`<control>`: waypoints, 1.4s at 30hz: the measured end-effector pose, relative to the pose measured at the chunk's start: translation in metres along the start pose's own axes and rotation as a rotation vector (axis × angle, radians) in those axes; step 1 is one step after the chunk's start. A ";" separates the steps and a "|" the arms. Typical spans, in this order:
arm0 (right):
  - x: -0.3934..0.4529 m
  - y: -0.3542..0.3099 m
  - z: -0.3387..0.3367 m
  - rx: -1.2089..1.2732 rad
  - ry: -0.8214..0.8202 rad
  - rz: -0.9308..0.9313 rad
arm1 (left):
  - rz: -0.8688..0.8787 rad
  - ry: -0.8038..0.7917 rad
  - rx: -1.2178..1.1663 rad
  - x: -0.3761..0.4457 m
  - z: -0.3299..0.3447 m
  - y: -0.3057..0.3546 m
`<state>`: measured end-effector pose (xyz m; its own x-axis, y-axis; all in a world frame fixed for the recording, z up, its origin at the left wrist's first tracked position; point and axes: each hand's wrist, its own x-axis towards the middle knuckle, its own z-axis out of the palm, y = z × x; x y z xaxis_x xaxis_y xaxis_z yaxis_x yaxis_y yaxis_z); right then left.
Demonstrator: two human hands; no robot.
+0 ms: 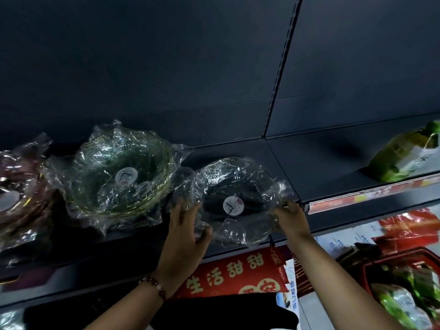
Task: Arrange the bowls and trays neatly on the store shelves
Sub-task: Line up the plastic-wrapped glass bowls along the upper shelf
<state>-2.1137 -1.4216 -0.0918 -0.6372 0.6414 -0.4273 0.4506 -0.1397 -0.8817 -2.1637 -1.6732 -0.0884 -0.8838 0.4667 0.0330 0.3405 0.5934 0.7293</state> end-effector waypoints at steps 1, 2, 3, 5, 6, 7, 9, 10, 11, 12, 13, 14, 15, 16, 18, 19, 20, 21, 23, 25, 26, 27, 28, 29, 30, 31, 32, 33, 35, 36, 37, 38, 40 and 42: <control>-0.003 0.002 -0.003 0.028 -0.010 0.001 | -0.055 0.025 -0.109 -0.003 -0.002 0.006; -0.008 0.004 -0.006 0.067 -0.028 0.017 | -0.118 0.039 -0.231 -0.004 -0.003 0.013; -0.012 0.007 -0.009 0.114 -0.044 0.036 | -0.174 0.058 -0.372 -0.005 -0.004 0.016; -0.019 0.011 -0.016 0.193 -0.045 0.091 | -0.332 0.023 -0.591 -0.006 -0.006 0.023; -0.023 0.011 -0.019 0.221 -0.047 0.110 | -0.406 -0.019 -0.640 -0.006 -0.008 0.026; -0.028 0.008 -0.023 0.245 -0.051 0.114 | -0.453 -0.044 -0.661 -0.006 -0.009 0.029; -0.037 -0.001 -0.030 0.274 -0.080 0.099 | -0.469 -0.049 -0.674 -0.006 -0.013 0.037; -0.041 -0.007 -0.033 0.283 -0.091 0.085 | -0.468 -0.040 -0.675 -0.004 -0.015 0.039; -0.045 -0.015 -0.035 0.294 -0.095 0.064 | -0.472 -0.020 -0.677 -0.003 -0.019 0.045; -0.050 -0.025 -0.036 0.305 -0.099 0.039 | -0.475 -0.001 -0.683 0.000 -0.023 0.047; -0.053 -0.034 -0.034 0.316 -0.099 0.012 | -0.471 0.015 -0.687 0.002 -0.028 0.050; -0.055 -0.044 -0.031 0.323 -0.099 -0.010 | -0.456 0.028 -0.690 0.006 -0.033 0.047; -0.057 -0.054 -0.025 0.332 -0.106 -0.030 | -0.448 0.052 -0.701 0.008 -0.041 0.051; -0.060 -0.064 -0.018 0.340 -0.118 -0.046 | -0.432 0.081 -0.710 0.011 -0.048 0.050; -0.062 -0.083 0.000 0.348 -0.156 -0.082 | -0.394 0.156 -0.704 0.014 -0.064 0.047; -0.063 -0.092 0.010 0.346 -0.179 -0.095 | -0.380 0.203 -0.694 0.013 -0.075 0.050; -0.064 -0.102 0.022 0.349 -0.202 -0.106 | -0.362 0.250 -0.686 0.013 -0.086 0.046; -0.064 -0.111 0.034 0.353 -0.226 -0.119 | -0.341 0.286 -0.694 0.011 -0.097 0.044; -0.064 -0.129 0.061 0.346 -0.280 -0.151 | -0.307 0.326 -0.715 0.010 -0.121 0.033; -0.062 -0.144 0.093 0.318 -0.352 -0.187 | -0.272 0.400 -0.686 0.010 -0.142 0.019; -0.061 -0.149 0.112 0.306 -0.392 -0.207 | -0.261 0.453 -0.645 0.011 -0.152 0.012; -0.060 -0.152 0.132 0.284 -0.419 -0.230 | -0.259 0.512 -0.573 0.012 -0.162 0.003; -0.060 -0.153 0.152 0.247 -0.433 -0.259 | -0.265 0.570 -0.464 0.014 -0.171 -0.010; -0.059 -0.151 0.173 0.183 -0.423 -0.302 | -0.267 0.604 -0.328 0.016 -0.180 -0.024; -0.057 -0.147 0.193 0.071 -0.394 -0.370 | -0.286 0.613 -0.164 0.018 -0.187 -0.042; -0.053 -0.140 0.210 -0.084 -0.349 -0.459 | -0.318 0.603 -0.012 0.020 -0.191 -0.058; -0.047 -0.131 0.225 -0.244 -0.298 -0.554 | -0.374 0.585 0.116 0.022 -0.193 -0.073; -0.041 -0.122 0.236 -0.398 -0.253 -0.623 | -0.425 0.555 0.197 0.023 -0.193 -0.084; -0.031 -0.106 0.247 -0.597 -0.201 -0.660 | -0.469 0.490 0.215 0.022 -0.187 -0.093; -0.028 -0.100 0.249 -0.620 -0.191 -0.659 | -0.474 0.461 0.214 0.022 -0.183 -0.092; -0.028 -0.097 0.249 -0.619 -0.184 -0.660 | -0.476 0.433 0.226 0.022 -0.181 -0.092; -0.027 -0.094 0.249 -0.620 -0.176 -0.669 | -0.484 0.411 0.237 0.023 -0.180 -0.092; -0.026 -0.093 0.251 -0.624 -0.170 -0.668 | -0.506 0.395 0.257 0.027 -0.179 -0.094; -0.026 -0.096 0.253 -0.625 -0.182 -0.655 | -0.516 0.370 0.296 0.028 -0.180 -0.098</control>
<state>-2.2988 -1.6162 -0.0464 -0.9488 0.3124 0.0472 0.1870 0.6758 -0.7130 -2.2799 -1.8361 -0.0359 -0.9894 -0.1454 0.0018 -0.1251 0.8574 0.4993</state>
